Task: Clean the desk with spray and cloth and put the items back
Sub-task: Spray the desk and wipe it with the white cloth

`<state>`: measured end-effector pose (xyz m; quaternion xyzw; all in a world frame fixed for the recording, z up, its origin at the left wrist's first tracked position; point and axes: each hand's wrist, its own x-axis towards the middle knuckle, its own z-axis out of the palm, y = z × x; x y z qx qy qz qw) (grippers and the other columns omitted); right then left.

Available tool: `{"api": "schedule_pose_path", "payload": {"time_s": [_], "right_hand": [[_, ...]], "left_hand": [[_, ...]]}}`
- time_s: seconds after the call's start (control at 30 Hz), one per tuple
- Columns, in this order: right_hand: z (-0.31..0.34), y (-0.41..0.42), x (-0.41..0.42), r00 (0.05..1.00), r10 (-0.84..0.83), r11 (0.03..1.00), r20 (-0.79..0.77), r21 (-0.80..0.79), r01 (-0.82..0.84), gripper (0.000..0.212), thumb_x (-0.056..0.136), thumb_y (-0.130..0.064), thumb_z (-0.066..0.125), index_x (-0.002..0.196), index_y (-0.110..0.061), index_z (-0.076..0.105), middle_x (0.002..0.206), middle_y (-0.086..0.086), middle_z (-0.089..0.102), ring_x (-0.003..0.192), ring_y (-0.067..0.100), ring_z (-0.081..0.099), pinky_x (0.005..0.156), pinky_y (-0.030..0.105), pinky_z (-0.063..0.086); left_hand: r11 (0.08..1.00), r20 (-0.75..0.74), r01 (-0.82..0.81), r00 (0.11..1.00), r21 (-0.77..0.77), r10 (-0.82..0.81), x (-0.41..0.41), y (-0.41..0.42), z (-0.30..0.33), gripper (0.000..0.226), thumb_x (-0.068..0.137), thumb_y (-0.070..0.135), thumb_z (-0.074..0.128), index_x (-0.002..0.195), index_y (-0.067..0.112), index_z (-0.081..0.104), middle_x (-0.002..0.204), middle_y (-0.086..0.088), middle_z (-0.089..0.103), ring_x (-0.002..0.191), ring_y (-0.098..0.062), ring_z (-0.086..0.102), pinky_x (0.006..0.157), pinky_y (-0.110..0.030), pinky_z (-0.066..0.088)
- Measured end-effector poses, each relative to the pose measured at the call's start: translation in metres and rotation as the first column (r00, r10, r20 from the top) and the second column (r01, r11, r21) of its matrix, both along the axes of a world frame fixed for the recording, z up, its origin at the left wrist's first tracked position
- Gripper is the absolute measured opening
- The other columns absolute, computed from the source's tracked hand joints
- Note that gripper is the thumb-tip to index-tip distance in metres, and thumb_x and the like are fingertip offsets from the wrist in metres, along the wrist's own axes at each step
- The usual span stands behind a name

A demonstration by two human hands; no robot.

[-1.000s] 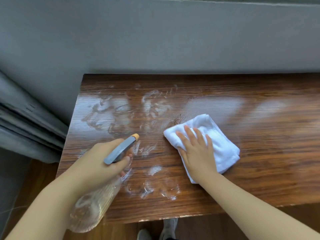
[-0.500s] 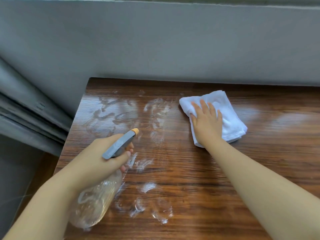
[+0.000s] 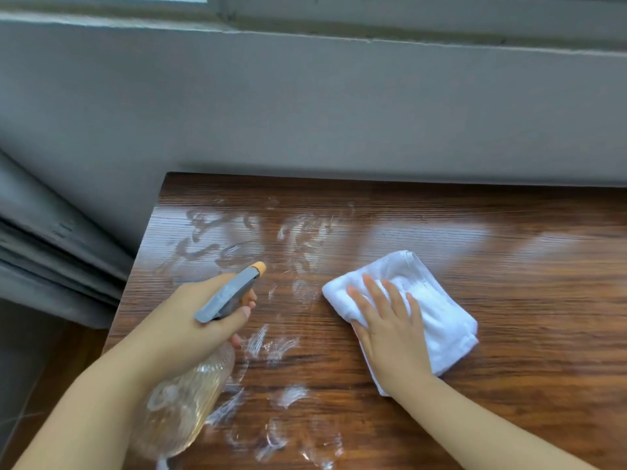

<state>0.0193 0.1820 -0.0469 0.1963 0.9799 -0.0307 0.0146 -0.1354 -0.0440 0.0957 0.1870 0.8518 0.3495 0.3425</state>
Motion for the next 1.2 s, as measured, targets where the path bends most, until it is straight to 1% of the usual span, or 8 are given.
{"api": "schedule_pose_path", "payload": {"time_s": [0.13,0.3,0.43,0.67,0.83,0.93,1.03,1.2], "right_hand": [[0.000,0.014,-0.061,0.999,-0.039,0.998,0.018,-0.040,0.040,0.048,0.094,-0.041,0.026,0.138,-0.032,0.043,0.151,-0.002,0.038,0.138,0.027,0.035,0.109,0.049,0.019],[0.003,0.048,-0.141,0.994,-0.113,0.991,-0.006,-0.071,0.113,0.046,0.103,-0.040,0.023,0.148,-0.035,0.026,0.160,-0.007,0.015,0.146,0.021,0.011,0.114,0.047,0.008],[0.001,0.080,-0.166,0.969,-0.228,0.970,-0.099,-0.108,0.217,0.044,0.103,-0.039,0.028,0.146,-0.032,0.032,0.159,-0.006,0.020,0.145,0.021,0.015,0.114,0.048,0.011],[-0.001,0.087,-0.115,0.954,-0.287,0.956,-0.088,-0.084,0.280,0.045,0.102,-0.036,0.027,0.144,-0.026,0.038,0.157,-0.002,0.028,0.143,0.024,0.023,0.113,0.048,0.017],[-0.004,0.063,-0.058,0.958,-0.256,0.966,-0.126,-0.057,0.250,0.050,0.096,-0.041,0.024,0.135,-0.024,0.050,0.147,0.001,0.044,0.133,0.027,0.037,0.105,0.052,0.029],[-0.006,0.052,-0.039,0.961,-0.231,0.973,-0.153,-0.033,0.229,0.045,0.095,-0.039,0.031,0.132,-0.025,0.052,0.144,0.001,0.048,0.131,0.026,0.039,0.104,0.049,0.027],[-0.006,0.043,-0.027,0.969,-0.187,0.982,-0.164,-0.009,0.188,0.043,0.094,-0.037,0.033,0.132,-0.028,0.049,0.144,0.001,0.049,0.130,0.026,0.041,0.104,0.048,0.026],[-0.005,0.029,-0.020,0.990,-0.082,0.996,-0.114,0.035,0.086,0.044,0.091,-0.035,0.035,0.134,-0.029,0.042,0.145,0.001,0.046,0.131,0.028,0.040,0.105,0.050,0.028]], "left_hand": [[1.000,-0.007,0.019,1.000,-0.015,-0.019,-0.017,0.004,-0.003,0.011,0.093,0.020,0.063,0.093,0.031,0.067,0.093,0.006,0.074,0.069,-0.013,0.075,0.081,-0.044,0.058],[0.999,0.005,0.048,0.999,-0.012,-0.048,-0.035,0.006,-0.007,0.011,0.094,0.020,0.063,0.096,0.030,0.067,0.093,0.011,0.073,0.070,-0.013,0.075,0.080,-0.042,0.059],[0.996,0.002,0.084,0.996,-0.023,-0.084,-0.044,0.011,-0.009,0.010,0.094,0.022,0.062,0.094,0.030,0.066,0.094,0.008,0.073,0.071,-0.012,0.075,0.077,-0.035,0.059],[0.989,-0.026,0.125,0.992,-0.074,-0.127,-0.048,0.023,-0.007,0.005,0.095,0.023,0.059,0.093,0.023,0.063,0.090,0.000,0.073,0.066,-0.008,0.074,0.080,-0.044,0.058],[0.988,-0.045,0.104,0.993,-0.110,-0.109,-0.046,0.028,-0.006,0.018,0.095,0.026,0.058,0.097,0.008,0.058,0.081,-0.008,0.070,0.064,-0.006,0.073,0.082,-0.048,0.056],[0.988,-0.067,0.121,0.990,-0.099,-0.128,-0.044,0.029,-0.003,0.012,0.095,0.026,0.059,0.097,0.014,0.060,0.084,-0.006,0.070,0.064,-0.006,0.073,0.080,-0.048,0.056],[0.982,-0.076,0.147,0.985,-0.118,-0.156,-0.044,0.027,-0.002,0.005,0.094,0.030,0.059,0.089,0.031,0.061,0.089,0.002,0.073,0.067,-0.009,0.073,0.080,-0.047,0.057],[0.983,-0.077,0.124,0.988,-0.133,-0.135,-0.047,0.027,-0.004,0.010,0.095,0.025,0.058,0.088,0.019,0.060,0.080,-0.002,0.071,0.063,-0.005,0.072,0.066,-0.032,0.053]]}}
